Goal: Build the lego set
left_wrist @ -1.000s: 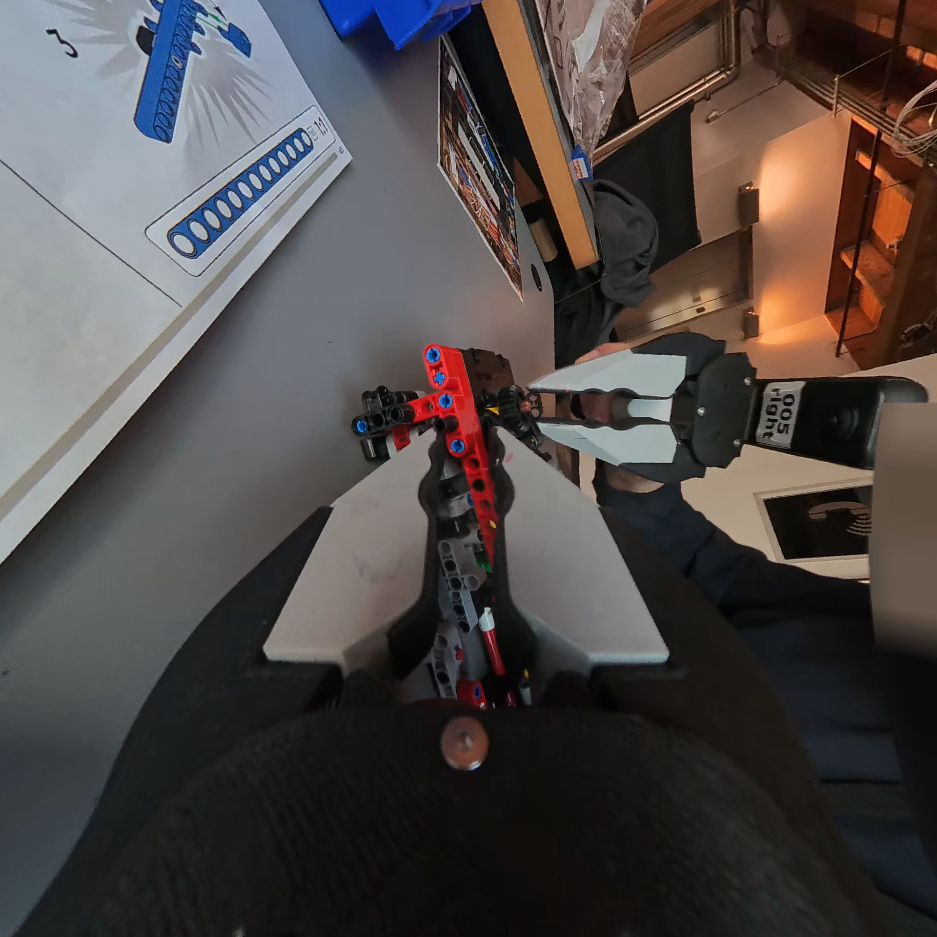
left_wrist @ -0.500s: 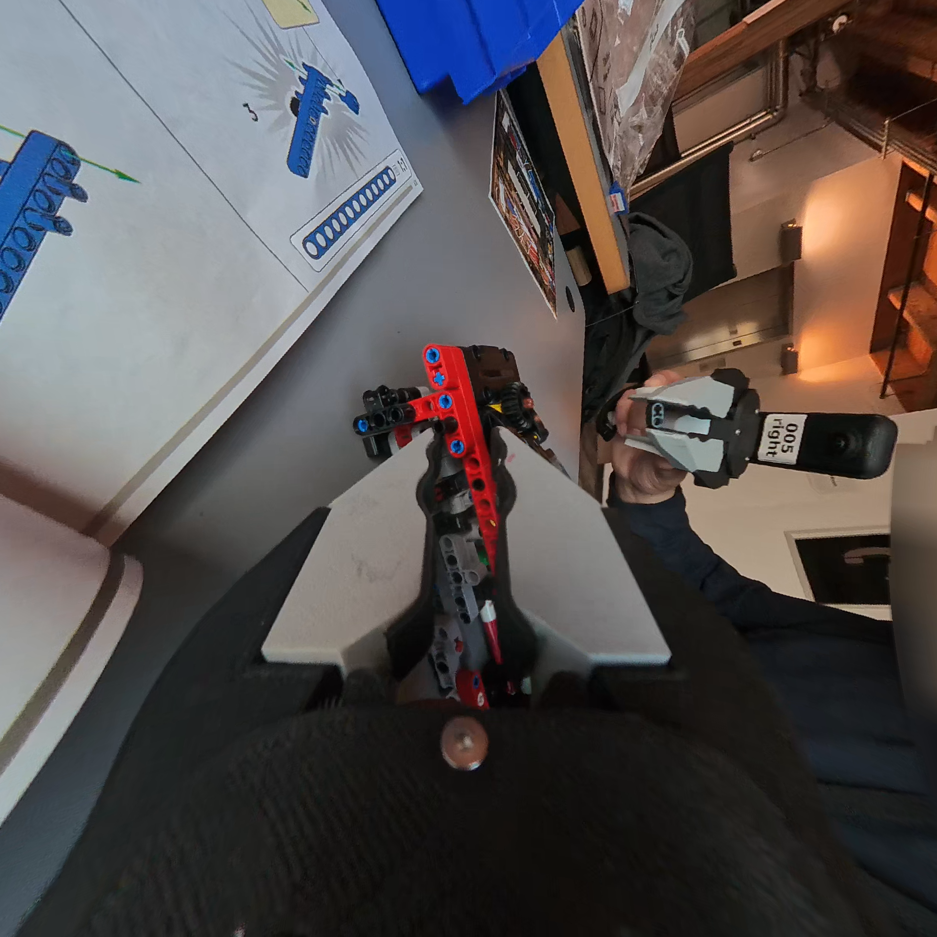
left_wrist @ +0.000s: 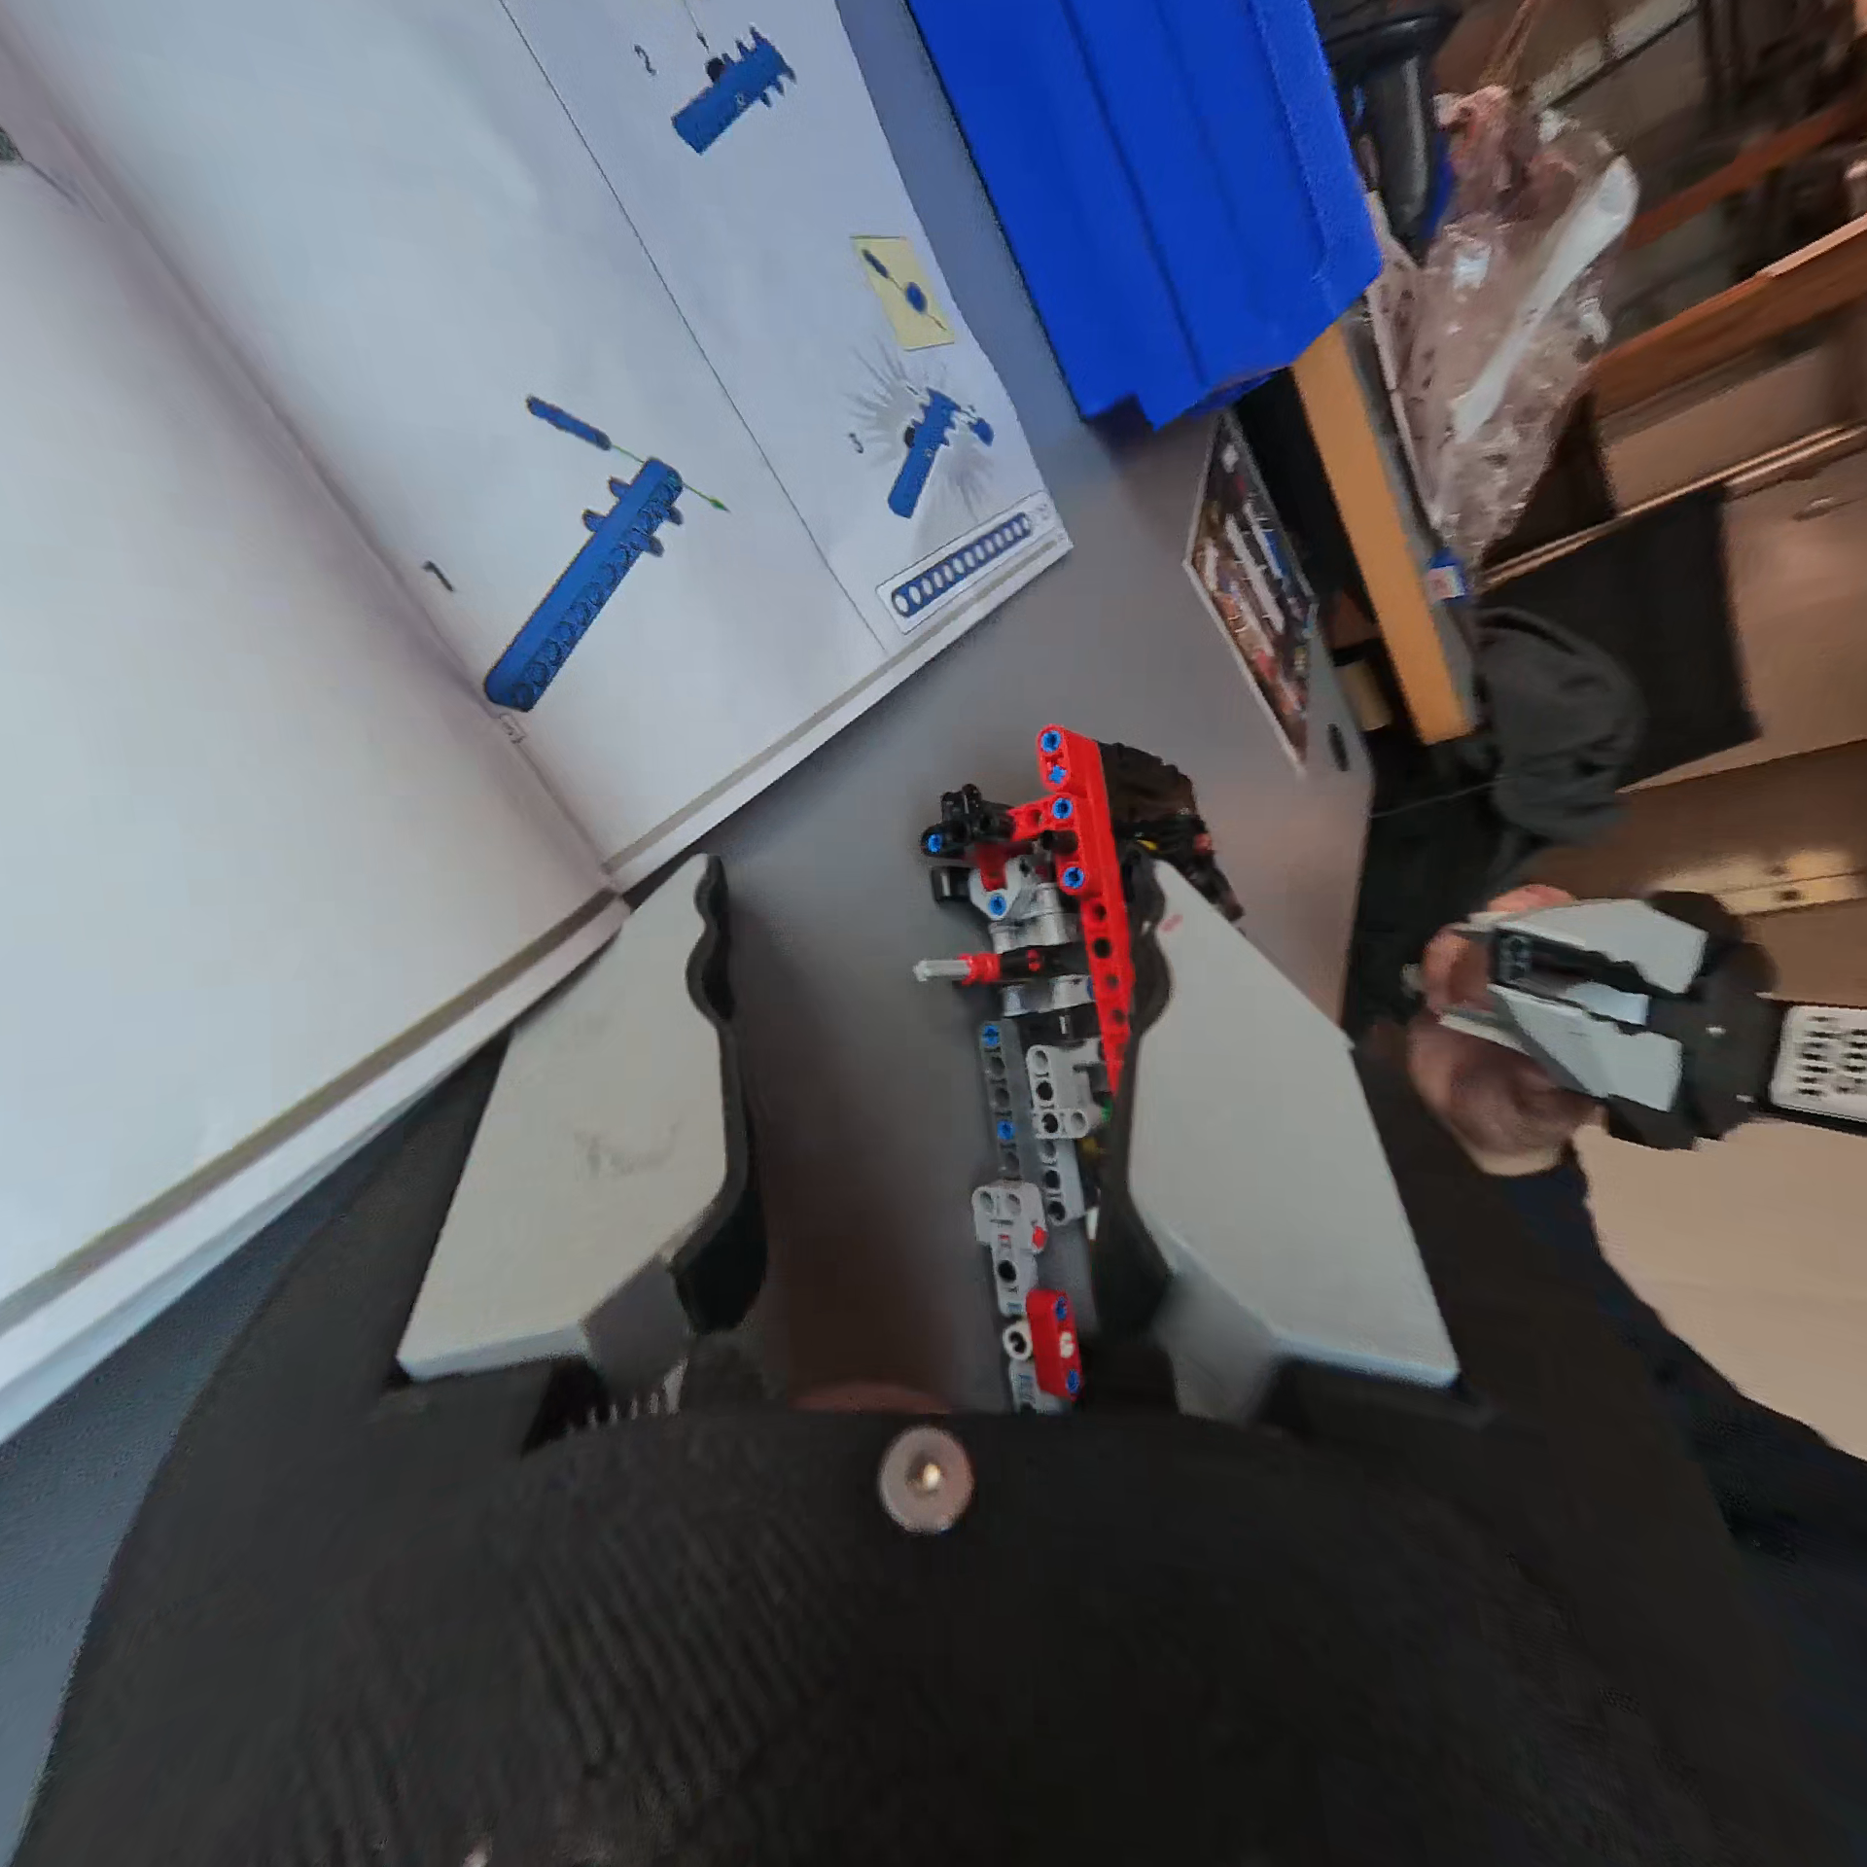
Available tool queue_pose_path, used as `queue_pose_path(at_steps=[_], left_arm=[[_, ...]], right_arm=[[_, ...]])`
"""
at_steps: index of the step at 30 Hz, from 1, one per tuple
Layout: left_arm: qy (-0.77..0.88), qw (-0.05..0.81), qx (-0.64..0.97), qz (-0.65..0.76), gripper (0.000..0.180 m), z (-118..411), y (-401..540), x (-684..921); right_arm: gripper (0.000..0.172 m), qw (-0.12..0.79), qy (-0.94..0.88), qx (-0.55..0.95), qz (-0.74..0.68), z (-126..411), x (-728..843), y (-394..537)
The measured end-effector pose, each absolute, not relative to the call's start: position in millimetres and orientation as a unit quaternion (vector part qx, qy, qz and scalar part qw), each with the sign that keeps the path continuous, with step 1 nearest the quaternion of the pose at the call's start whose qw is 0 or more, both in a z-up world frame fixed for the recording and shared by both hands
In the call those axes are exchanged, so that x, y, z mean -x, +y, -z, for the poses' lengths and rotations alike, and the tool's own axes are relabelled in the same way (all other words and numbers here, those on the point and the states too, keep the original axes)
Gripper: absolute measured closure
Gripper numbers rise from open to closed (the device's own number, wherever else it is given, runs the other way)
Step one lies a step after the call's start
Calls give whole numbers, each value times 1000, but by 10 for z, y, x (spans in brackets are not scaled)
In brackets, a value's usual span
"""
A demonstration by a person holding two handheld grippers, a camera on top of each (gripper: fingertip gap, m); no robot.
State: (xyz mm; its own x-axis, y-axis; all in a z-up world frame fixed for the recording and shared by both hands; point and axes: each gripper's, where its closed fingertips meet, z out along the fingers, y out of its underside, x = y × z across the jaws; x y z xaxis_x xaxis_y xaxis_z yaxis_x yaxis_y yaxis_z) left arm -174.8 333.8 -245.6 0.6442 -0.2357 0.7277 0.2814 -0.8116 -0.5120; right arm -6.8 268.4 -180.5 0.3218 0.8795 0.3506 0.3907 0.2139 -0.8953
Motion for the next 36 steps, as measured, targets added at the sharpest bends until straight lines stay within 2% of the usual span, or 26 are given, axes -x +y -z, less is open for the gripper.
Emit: queue_pose_path(at_steps=[1, 3, 7, 11, 12, 15, 18, 23, 26, 36], left_arm=[[-4, 327, 857, 399, 103, 2416, 3329, 1774], [43, 357, 851, 382, 118, 2243, 3253, 1709], [63, 365, 857, 359, 115, 2154, 3206, 1655], [113, 390, 800, 442, 146, 1737, 2927, 1332], [137, 375, 789, 467, 147, 1660, 2800, 1156], [191, 295, 776, 525, 134, 1620, 2475, 643], [204, 284, 771, 532, 136, 1620, 2457, 439], [211, 269, 772, 536, 152, 1654, 2482, 355], [213, 263, 765, 547, 175, 1661, 2473, 346], [220, 229, 747, 584, 174, 1700, 2444, 326]], right_arm=[[160, 564, -544, 583, -213, 1792, 89, 2666], [160, 568, -555, 574, -199, 1780, 136, 2632], [159, 566, -568, 573, -172, 1823, 202, 2642], [160, 582, -577, 557, -133, 1752, 251, 2619], [160, 587, -580, 552, -121, 1729, 276, 2615], [160, 591, -588, 544, -93, 1689, 386, 2595], [160, 591, -600, 534, -73, 1680, 480, 2544], [160, 591, -606, 528, -64, 1668, 519, 2492], [160, 590, -601, 534, -76, 1659, 500, 2500], [160, 589, -606, 525, -97, 1693, 489, 2465]])
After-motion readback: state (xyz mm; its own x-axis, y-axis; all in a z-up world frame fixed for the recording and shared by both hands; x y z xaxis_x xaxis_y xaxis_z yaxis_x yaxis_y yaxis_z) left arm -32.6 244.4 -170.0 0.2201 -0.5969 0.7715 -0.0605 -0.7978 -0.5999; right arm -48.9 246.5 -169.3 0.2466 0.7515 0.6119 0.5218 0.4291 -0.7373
